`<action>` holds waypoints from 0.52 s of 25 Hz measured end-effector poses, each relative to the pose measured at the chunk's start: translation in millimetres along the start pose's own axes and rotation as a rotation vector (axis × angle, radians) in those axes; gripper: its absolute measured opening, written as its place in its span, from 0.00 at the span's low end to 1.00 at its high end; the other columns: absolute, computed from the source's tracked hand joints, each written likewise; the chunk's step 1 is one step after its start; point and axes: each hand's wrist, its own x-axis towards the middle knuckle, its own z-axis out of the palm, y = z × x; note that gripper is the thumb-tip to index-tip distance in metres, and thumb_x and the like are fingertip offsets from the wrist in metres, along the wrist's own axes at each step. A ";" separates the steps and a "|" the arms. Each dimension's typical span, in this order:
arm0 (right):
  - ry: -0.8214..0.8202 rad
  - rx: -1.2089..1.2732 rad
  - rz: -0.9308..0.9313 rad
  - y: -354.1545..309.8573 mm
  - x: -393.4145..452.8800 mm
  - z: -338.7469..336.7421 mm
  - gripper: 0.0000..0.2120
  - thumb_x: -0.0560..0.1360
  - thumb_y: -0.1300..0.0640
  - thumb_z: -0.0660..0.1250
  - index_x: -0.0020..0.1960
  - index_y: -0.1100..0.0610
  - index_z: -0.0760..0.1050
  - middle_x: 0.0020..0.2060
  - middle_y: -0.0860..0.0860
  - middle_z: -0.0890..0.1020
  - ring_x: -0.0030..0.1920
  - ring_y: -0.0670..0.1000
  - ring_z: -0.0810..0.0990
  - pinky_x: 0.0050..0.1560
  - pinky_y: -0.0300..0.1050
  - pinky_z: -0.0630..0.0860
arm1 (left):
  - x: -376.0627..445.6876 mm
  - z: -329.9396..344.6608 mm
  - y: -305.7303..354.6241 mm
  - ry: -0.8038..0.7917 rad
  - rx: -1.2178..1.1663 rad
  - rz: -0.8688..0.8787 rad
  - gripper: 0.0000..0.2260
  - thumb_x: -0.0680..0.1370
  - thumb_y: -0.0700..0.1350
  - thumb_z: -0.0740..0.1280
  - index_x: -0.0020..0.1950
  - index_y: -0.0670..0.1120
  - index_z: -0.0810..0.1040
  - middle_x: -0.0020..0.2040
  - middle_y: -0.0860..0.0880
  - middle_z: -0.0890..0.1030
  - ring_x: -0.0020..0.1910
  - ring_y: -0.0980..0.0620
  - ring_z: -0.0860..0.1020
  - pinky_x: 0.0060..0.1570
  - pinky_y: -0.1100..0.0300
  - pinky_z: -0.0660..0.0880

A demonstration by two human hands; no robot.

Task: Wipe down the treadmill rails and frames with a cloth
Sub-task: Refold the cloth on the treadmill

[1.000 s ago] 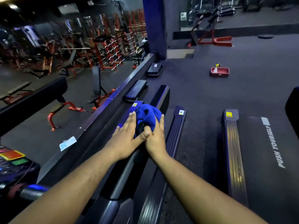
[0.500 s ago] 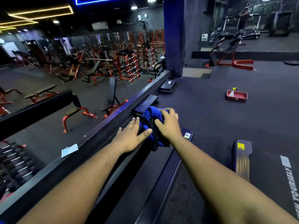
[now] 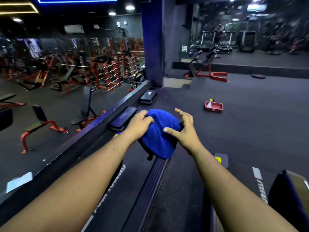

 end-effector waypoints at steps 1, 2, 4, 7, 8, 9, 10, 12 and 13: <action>0.025 0.044 0.101 13.1 12.9 -9.0 0.39 0.67 0.43 0.79 0.73 0.43 0.65 0.64 0.46 0.68 0.59 0.43 0.73 0.61 0.32 0.70 | 20.7 9.5 4.1 0.014 -0.031 0.009 0.08 0.76 0.43 0.64 0.52 0.42 0.78 0.43 0.48 0.80 0.42 0.51 0.75 0.45 0.54 0.71; 0.031 0.093 0.199 25.3 26.7 -15.8 0.36 0.69 0.42 0.77 0.72 0.45 0.67 0.63 0.48 0.72 0.58 0.43 0.75 0.58 0.35 0.71 | 39.4 16.6 7.0 0.007 -0.090 0.004 0.07 0.77 0.41 0.62 0.52 0.44 0.78 0.45 0.49 0.80 0.43 0.53 0.75 0.46 0.56 0.71; 0.001 0.132 0.334 46.1 56.9 -25.3 0.23 0.74 0.43 0.72 0.65 0.51 0.75 0.56 0.50 0.82 0.50 0.40 0.79 0.50 0.37 0.71 | 82.8 30.2 3.5 -0.056 -0.265 0.005 0.09 0.77 0.41 0.61 0.54 0.49 0.78 0.50 0.50 0.82 0.48 0.54 0.77 0.52 0.58 0.72; 0.009 0.120 0.407 72.9 101.9 -33.6 0.09 0.78 0.51 0.69 0.53 0.55 0.77 0.47 0.50 0.86 0.42 0.39 0.80 0.44 0.40 0.69 | 152.3 51.7 -13.9 -0.157 -0.390 0.014 0.11 0.79 0.40 0.60 0.58 0.49 0.77 0.55 0.48 0.82 0.52 0.53 0.78 0.55 0.57 0.73; 0.035 0.128 0.420 82.0 118.5 -36.7 0.08 0.78 0.53 0.69 0.53 0.57 0.76 0.48 0.51 0.86 0.44 0.43 0.81 0.45 0.43 0.70 | 173.8 57.7 -16.4 -0.198 -0.393 0.013 0.10 0.79 0.40 0.61 0.58 0.49 0.77 0.54 0.48 0.82 0.51 0.54 0.78 0.53 0.58 0.73; 0.070 0.150 0.432 91.0 138.6 -40.9 0.08 0.78 0.55 0.68 0.53 0.58 0.74 0.47 0.53 0.85 0.46 0.47 0.81 0.46 0.46 0.71 | 199.1 65.2 -17.9 -0.241 -0.387 0.004 0.09 0.80 0.40 0.62 0.58 0.49 0.77 0.52 0.50 0.82 0.50 0.54 0.78 0.51 0.59 0.72; 0.124 0.181 0.439 98.0 157.3 -46.3 0.07 0.78 0.57 0.67 0.52 0.59 0.73 0.46 0.54 0.84 0.46 0.51 0.80 0.47 0.49 0.73 | 221.7 72.1 -19.6 -0.283 -0.343 -0.004 0.08 0.80 0.42 0.64 0.58 0.49 0.76 0.52 0.51 0.82 0.50 0.54 0.79 0.50 0.60 0.72; 0.262 0.263 0.429 106.9 193.6 -61.4 0.03 0.78 0.61 0.67 0.50 0.58 0.73 0.41 0.54 0.81 0.43 0.53 0.78 0.44 0.49 0.74 | 270.1 89.4 -28.4 -0.341 -0.163 0.023 0.13 0.77 0.47 0.70 0.60 0.48 0.75 0.52 0.53 0.81 0.52 0.55 0.79 0.50 0.62 0.72; 0.302 0.280 0.411 111.2 209.0 -70.0 0.04 0.77 0.63 0.67 0.48 0.56 0.73 0.40 0.53 0.80 0.42 0.52 0.77 0.43 0.48 0.75 | 290.4 97.5 -33.3 -0.339 -0.058 0.037 0.16 0.76 0.51 0.72 0.60 0.48 0.74 0.52 0.54 0.80 0.51 0.55 0.78 0.50 0.62 0.73</action>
